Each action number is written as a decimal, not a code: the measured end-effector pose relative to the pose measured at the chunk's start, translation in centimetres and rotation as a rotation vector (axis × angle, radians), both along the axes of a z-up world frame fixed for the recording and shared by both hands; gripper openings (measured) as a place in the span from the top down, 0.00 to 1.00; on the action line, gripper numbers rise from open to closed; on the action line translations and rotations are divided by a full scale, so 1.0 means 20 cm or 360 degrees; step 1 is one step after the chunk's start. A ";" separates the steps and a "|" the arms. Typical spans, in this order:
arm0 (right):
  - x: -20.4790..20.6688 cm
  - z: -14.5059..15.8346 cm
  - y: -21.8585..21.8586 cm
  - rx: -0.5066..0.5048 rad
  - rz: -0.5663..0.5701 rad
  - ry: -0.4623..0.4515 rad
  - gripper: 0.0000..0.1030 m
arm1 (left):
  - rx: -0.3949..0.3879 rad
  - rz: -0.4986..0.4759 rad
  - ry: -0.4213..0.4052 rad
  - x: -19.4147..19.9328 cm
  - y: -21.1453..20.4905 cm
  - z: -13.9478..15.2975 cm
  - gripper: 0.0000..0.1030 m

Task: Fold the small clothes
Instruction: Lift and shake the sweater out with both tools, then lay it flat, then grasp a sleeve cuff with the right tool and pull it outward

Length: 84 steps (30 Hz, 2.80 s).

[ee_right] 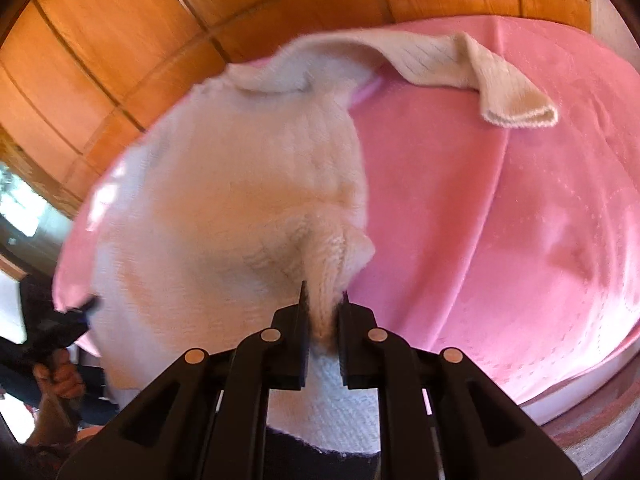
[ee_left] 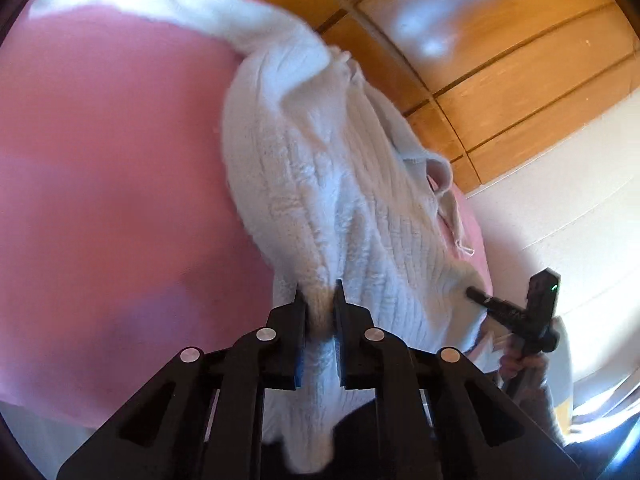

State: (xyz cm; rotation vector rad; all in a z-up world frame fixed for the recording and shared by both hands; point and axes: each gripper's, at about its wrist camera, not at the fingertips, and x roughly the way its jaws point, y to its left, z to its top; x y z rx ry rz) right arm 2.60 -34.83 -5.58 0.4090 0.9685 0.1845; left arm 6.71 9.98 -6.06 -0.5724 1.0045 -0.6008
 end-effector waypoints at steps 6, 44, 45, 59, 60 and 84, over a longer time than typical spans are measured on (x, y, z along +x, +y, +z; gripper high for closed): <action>-0.08 -0.04 0.04 -0.0072 0.0086 0.0084 0.91 | 0.0223 0.0016 -0.0040 -0.06 0.18 0.21 0.92; 0.09 0.77 -0.73 -0.0663 -0.0759 -0.0628 1.00 | 0.0794 -0.0089 -0.0360 0.61 -0.86 -0.03 0.46; 0.07 0.80 -0.78 -0.0657 -0.0801 -0.0631 1.00 | 0.0791 -0.0088 -0.0361 0.61 -0.86 -0.04 0.46; 0.58 -0.18 -0.73 -0.1119 -0.0359 0.0043 0.55 | 0.0738 -0.0093 -0.0380 0.61 -0.87 -0.07 0.37; 0.59 -0.23 -0.72 -0.1202 -0.0332 0.0057 0.55 | 0.0746 -0.0100 -0.0386 0.61 -0.88 -0.07 0.35; 0.19 0.71 -0.97 -0.0674 -0.0596 -0.0235 0.95 | 0.0718 -0.0112 -0.0389 0.61 -0.88 -0.09 0.30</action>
